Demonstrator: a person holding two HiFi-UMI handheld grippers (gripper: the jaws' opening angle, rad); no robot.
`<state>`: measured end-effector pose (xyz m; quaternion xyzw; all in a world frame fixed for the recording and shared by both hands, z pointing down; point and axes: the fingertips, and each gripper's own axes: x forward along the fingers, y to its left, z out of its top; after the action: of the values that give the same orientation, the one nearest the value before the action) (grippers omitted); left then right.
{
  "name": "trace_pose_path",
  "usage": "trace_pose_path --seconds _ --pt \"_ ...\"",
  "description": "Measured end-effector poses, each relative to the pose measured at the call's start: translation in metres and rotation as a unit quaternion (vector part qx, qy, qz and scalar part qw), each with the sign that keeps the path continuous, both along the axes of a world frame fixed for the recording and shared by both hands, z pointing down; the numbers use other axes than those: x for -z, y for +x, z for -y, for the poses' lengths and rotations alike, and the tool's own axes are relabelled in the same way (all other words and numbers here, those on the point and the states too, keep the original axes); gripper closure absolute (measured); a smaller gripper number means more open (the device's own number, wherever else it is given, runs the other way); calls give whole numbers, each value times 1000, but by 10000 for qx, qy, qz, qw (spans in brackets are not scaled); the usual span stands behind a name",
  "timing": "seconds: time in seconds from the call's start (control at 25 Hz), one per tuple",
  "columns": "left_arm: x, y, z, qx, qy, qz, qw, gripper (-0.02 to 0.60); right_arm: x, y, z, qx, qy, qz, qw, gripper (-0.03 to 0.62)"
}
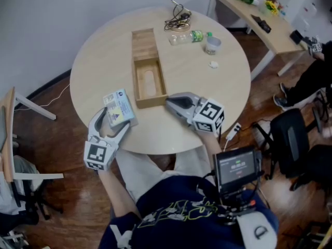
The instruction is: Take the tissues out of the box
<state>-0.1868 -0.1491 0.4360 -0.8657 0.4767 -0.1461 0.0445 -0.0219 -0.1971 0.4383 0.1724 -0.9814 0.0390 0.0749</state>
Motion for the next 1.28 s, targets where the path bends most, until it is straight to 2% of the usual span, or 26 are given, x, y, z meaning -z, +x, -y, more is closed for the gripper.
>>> trace_pose_path --seconds 0.6,1.28 --pt "-4 -8 32 -99 21 283 9995 183 2 -2 1 2 23 25 10000 597" --pt "-1 -17 56 -5 88 148 9999 183 -3 1 0 18 -19 26 10000 597"
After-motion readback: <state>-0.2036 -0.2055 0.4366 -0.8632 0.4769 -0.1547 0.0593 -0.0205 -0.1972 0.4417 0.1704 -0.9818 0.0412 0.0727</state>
